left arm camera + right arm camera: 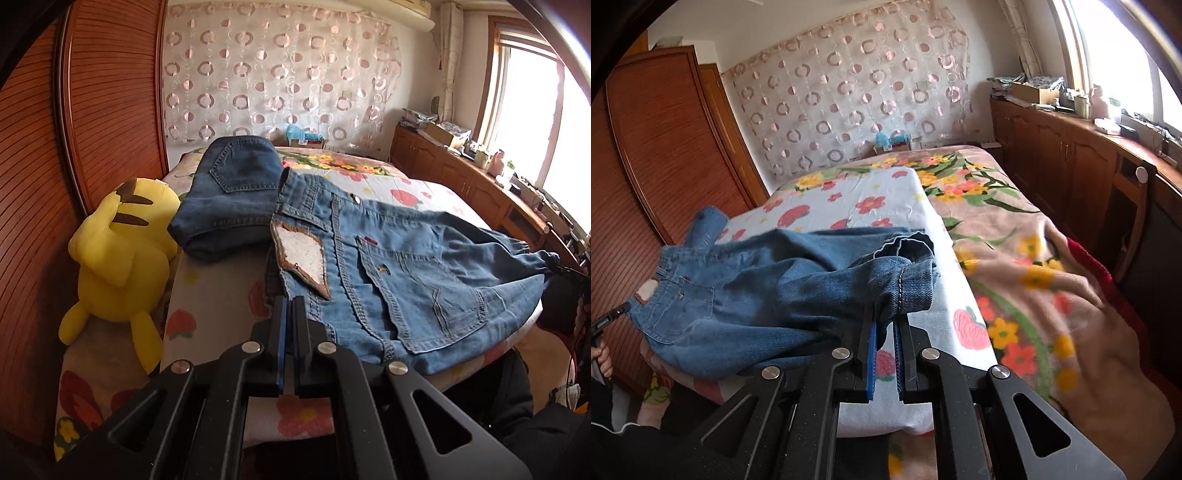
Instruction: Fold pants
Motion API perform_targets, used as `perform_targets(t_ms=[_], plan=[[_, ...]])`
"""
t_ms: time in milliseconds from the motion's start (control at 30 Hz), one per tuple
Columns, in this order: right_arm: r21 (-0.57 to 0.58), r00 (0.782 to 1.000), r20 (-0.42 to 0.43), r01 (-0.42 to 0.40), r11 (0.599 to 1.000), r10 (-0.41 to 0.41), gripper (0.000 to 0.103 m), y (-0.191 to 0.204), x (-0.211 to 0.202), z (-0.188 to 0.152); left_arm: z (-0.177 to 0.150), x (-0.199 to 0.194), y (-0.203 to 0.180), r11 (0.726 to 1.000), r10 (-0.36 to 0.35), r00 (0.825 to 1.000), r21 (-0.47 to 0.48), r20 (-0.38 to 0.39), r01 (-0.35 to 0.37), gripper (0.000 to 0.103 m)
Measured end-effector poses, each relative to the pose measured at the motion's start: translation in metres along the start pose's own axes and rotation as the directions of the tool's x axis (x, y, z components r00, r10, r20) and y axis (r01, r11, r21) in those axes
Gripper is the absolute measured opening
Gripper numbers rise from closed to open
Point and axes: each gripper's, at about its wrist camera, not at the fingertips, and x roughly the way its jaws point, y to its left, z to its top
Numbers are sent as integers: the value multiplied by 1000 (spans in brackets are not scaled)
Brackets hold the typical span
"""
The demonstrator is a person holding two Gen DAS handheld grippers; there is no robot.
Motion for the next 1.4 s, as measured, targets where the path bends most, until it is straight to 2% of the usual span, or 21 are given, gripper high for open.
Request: perform_targets(t_ms=[200,233,267,333,367,433,500,567,633,933,1233,1333,1400], plan=[[11,999,-43,18,1000,-17,8,0,10,-7,3,0,6,998,56,998,0,9,-56,4],[14,999,-46,21,1000,-21,8,-2,8,-6,4,0,5,998,56,998,-4,8,-56,6],[17,999,-46,21,1000,-20,8,-2,11,-4,4,0,3,998,57,998,-3,9,-57,10],[24,999,-43,16,1000,-15,8,-4,12,-1,4,2,-4,999,50,999,10,15,-50,29],[25,999,-41,16,1000,-15,8,-4,11,-1,4,3,-9,999,37,999,23,17,-38,31],[22,999,-38,16,1000,-15,8,-4,11,0,6,9,-20,999,14,1000,43,13,-14,44],[15,999,-35,18,1000,-17,8,-3,10,-1,7,17,-32,998,-15,1000,57,12,14,49],[3,999,-32,24,1000,-24,8,-3,10,-1,9,29,-45,996,-41,999,76,-4,41,60],[-5,999,-34,24,1000,-24,8,-4,10,-2,10,43,-57,993,-73,997,88,-21,75,77],[-17,999,-41,28,999,-28,11,-7,6,-2,9,96,-109,977,-137,985,149,-104,152,78],[-48,996,-22,88,995,-89,27,-10,-12,0,1,109,-138,971,-120,986,194,-115,141,78],[-48,996,1,92,995,-92,39,-11,-16,4,0,111,-139,974,-110,988,187,-109,129,79],[-56,996,2,92,994,-92,41,-12,-13,5,-1,112,-138,976,-115,987,171,-110,132,79]])
